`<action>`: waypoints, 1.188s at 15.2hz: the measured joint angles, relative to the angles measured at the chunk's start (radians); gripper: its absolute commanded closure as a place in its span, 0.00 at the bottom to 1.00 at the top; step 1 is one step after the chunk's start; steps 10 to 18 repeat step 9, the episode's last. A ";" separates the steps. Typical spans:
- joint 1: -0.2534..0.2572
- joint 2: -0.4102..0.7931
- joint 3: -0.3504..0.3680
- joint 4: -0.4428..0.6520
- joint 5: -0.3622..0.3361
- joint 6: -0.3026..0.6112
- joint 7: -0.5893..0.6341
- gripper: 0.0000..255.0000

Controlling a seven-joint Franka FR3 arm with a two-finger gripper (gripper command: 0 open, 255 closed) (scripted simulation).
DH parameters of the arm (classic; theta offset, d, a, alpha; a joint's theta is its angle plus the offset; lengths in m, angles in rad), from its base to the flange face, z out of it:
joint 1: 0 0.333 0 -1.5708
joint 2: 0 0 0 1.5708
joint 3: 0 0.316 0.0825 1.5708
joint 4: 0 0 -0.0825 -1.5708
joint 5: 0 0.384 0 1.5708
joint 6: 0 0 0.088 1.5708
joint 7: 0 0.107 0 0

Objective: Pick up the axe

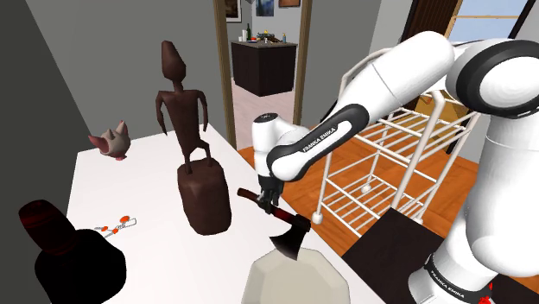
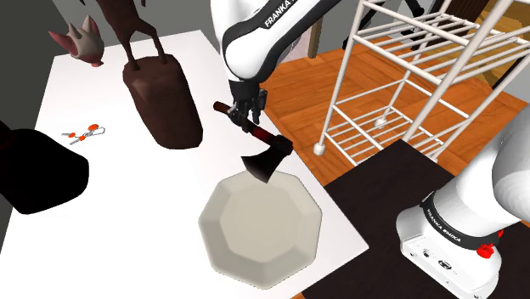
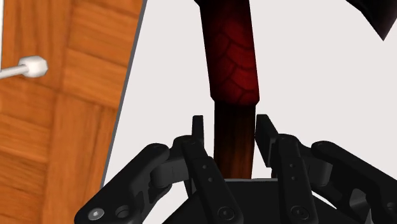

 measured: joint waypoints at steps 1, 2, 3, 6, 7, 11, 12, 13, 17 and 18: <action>-0.001 -0.010 0.001 0.003 0.004 -0.013 -0.003 1.00; -0.001 -0.021 0.003 0.004 0.008 -0.024 -0.004 1.00; -0.002 -0.031 0.004 0.008 0.012 -0.037 -0.007 1.00; -0.005 -0.056 0.006 0.019 0.022 -0.073 -0.017 1.00; -0.005 -0.065 0.007 0.023 0.025 -0.085 -0.018 1.00; -0.006 -0.078 0.009 0.029 0.030 -0.104 -0.021 1.00; -0.006 -0.078 0.009 0.029 0.030 -0.104 -0.021 1.00; -0.006 -0.078 0.009 0.029 0.030 -0.104 -0.021 1.00; -0.006 -0.078 0.009 0.029 0.030 -0.104 -0.021 1.00; -0.006 -0.078 0.009 0.029 0.030 -0.104 -0.021 1.00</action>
